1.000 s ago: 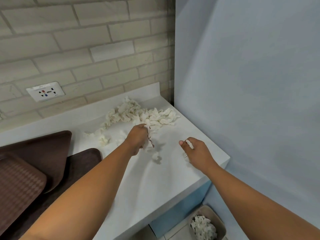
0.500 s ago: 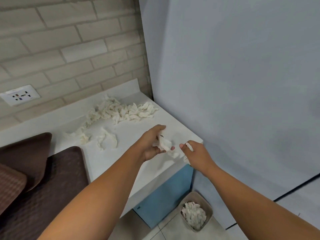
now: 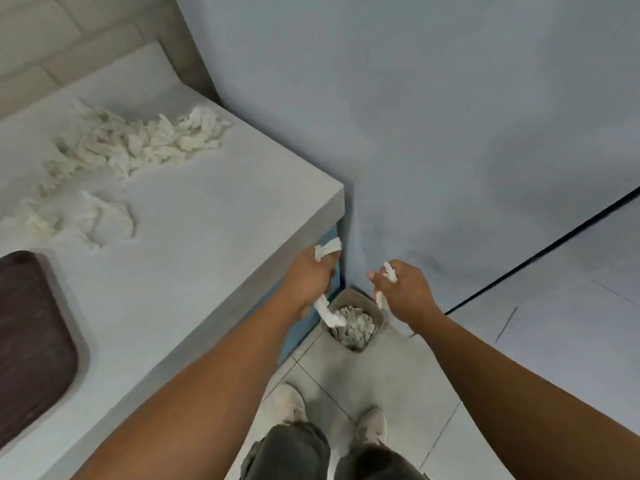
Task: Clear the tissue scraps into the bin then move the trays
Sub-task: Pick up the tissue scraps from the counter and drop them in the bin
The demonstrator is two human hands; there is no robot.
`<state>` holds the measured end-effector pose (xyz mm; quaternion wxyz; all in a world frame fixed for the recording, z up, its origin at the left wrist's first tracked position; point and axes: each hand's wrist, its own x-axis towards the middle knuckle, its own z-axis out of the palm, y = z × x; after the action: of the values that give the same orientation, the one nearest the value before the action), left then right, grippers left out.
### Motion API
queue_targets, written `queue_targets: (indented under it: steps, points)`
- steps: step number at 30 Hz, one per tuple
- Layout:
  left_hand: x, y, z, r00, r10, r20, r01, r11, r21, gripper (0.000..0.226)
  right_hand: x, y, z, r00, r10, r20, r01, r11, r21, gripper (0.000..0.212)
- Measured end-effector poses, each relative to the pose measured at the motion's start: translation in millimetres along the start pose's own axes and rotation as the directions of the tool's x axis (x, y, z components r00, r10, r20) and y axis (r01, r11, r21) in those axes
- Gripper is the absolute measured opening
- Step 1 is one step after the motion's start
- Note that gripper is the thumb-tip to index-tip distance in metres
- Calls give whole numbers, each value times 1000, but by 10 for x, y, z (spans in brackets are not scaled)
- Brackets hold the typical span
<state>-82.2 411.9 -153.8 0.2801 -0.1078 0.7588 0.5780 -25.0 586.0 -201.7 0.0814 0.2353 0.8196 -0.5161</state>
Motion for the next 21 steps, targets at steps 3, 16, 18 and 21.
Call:
queue_targets:
  steps: [3, 16, 18, 21]
  points:
    - [292, -478, 201, 989, -140, -47, 140, 990, 4, 51, 72, 504, 199, 995, 103, -6, -103, 993, -49, 41]
    - [2046, -2643, 832, 912, -410, -22, 404, 905, -133, 31, 801, 2475, 1252, 836, 546, 57, -539, 795, 279, 24]
    - [2327, -2960, 920, 936, -352, -3, 351, 935, -50, 35, 953, 2746, 1422, 846, 530, 58, -526, 812, 252, 26]
    - [2686, -3358, 1027, 958, -288, 13, 286, 956, 65, 44, 1144, 3114, 1616, 853, 519, 61, -520, 830, 202, 28]
